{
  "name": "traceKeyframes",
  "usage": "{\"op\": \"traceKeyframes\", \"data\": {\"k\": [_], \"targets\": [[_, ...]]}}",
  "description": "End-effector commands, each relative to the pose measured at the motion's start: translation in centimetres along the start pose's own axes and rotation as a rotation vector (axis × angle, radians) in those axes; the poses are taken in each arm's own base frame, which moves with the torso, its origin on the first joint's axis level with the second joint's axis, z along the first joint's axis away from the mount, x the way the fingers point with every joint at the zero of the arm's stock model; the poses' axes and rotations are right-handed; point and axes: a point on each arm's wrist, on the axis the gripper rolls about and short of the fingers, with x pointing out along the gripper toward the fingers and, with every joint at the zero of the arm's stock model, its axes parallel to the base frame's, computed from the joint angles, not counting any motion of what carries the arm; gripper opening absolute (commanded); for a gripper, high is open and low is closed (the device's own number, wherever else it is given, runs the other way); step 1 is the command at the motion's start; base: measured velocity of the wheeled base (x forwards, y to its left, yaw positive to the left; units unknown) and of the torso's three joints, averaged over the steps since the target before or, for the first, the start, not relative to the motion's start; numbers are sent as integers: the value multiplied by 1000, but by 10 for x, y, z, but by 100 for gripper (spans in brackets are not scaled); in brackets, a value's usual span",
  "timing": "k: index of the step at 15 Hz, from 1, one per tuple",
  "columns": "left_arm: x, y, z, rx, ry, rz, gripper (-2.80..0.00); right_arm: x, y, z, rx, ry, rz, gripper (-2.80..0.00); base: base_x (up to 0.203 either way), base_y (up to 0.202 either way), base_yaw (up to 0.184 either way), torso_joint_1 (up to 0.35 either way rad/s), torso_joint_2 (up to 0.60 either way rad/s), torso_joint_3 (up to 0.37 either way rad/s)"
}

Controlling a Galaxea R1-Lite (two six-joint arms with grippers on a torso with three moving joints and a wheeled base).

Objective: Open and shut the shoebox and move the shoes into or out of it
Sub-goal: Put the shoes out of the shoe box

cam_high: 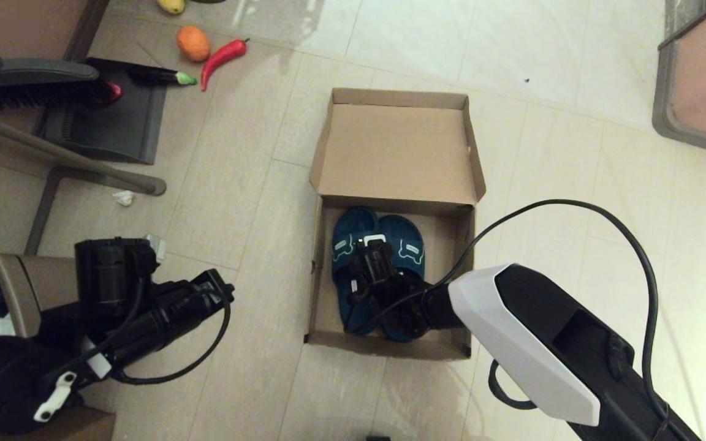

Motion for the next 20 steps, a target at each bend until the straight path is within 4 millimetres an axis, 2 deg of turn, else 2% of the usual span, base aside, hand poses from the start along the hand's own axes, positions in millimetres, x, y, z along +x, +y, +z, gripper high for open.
{"op": "traceKeyframes", "data": {"k": [1,5,9,13,16,20], "targets": [[-1,0,1,-4,-5,-3,-280,-1,0,0,1,-1,-2,-280,0,0,0,0,0,0],[-2,0,0,-4,-3,-1,-280,-21,-1,29,1,-2,6,-280,0,0,0,0,0,0],[-2,-1,2,-5,-9,-6,-280,-55,-4,50,-18,60,18,-280,0,0,0,0,0,0],[-5,-1,3,-17,-18,-10,-280,-90,-7,59,-11,128,62,-280,0,0,0,0,0,0],[-6,-1,3,-19,-19,-8,-280,-109,-14,68,-7,130,68,-280,0,0,0,0,0,0],[-6,-2,4,-20,-22,-11,-280,-143,-30,92,15,97,83,-280,0,0,0,0,0,0]]}}
